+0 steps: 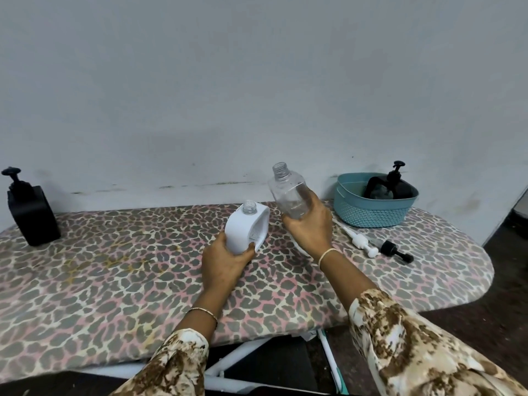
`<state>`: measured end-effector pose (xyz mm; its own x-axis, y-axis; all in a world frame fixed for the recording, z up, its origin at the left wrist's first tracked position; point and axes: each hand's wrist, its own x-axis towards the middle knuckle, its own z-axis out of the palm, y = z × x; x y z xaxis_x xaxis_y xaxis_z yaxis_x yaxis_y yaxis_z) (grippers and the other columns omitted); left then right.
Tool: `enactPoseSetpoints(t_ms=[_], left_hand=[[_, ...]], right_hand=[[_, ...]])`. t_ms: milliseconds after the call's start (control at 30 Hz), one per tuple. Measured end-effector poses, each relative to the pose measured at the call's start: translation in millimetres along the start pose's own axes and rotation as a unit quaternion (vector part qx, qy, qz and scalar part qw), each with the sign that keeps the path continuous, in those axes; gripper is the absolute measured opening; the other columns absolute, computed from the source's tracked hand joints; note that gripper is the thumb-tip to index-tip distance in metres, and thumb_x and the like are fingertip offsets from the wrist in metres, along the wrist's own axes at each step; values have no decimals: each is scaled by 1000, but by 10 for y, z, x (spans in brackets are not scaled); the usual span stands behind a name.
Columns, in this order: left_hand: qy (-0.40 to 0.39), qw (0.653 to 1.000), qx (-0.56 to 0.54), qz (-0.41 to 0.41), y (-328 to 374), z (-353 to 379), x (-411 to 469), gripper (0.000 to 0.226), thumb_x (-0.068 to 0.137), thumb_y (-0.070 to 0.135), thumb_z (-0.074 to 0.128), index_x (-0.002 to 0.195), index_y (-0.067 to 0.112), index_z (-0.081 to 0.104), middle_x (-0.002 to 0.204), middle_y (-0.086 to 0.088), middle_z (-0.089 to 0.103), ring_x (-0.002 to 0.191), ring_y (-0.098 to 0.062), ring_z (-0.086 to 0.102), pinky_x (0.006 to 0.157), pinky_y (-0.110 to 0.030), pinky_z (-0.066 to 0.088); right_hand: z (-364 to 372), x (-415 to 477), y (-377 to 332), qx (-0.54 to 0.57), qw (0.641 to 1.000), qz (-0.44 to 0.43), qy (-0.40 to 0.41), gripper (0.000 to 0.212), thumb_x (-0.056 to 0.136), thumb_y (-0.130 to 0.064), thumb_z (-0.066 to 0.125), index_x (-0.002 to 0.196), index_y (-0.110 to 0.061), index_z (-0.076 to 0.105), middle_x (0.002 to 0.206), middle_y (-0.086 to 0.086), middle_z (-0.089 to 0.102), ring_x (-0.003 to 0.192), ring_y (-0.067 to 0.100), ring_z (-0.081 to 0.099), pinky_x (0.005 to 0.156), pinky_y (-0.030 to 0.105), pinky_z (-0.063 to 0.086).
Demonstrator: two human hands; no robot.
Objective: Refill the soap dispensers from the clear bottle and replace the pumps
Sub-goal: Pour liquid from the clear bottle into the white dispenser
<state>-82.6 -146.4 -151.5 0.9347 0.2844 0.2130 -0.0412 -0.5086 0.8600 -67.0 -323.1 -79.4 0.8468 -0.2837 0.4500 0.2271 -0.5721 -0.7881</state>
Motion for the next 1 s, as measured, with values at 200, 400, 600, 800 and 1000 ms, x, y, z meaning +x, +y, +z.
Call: enactPoseSetpoints(t_ms=[200,400,600,800,1000], left_hand=[[-3,1000,-6,-7,8,-4,-8,70,51,70,67,105,26,60,88,0,72,66,-23,71,56,-42,60],[6,1000,17,5,93,-44,-37,51,66,47,80,102,16,62,97,-4,71,75,-23,69,65,-39,60],[9,1000,26,8,106,-50,-39,52,68,44,81,105,14,62,102,-6,71,84,-24,68,71,-39,59],[7,1000,23,9,121,-62,-54,55,67,46,81,107,15,62,103,-6,71,83,-25,69,71,-42,60],[13,1000,25,13,135,-74,-68,53,68,43,81,107,12,62,106,-8,69,93,-26,66,77,-41,58]], right_hand=[[-157,-26,-155,-176,980,-96,3,86,72,-12,77,147,-25,35,113,4,66,88,21,64,66,27,51],[-195,-109,-183,-297,943,-148,-35,88,72,-9,73,148,-27,30,119,6,65,85,25,64,62,31,50],[-231,-178,-215,-362,914,-175,-51,88,73,-6,71,149,-23,31,129,7,60,89,28,65,63,31,44],[-265,-172,-247,-406,889,-211,-31,95,47,-5,83,135,-16,52,116,4,68,81,22,68,55,26,48],[-279,-156,-287,-411,881,-231,-28,95,31,1,82,123,-12,63,104,6,72,75,22,71,52,25,52]])
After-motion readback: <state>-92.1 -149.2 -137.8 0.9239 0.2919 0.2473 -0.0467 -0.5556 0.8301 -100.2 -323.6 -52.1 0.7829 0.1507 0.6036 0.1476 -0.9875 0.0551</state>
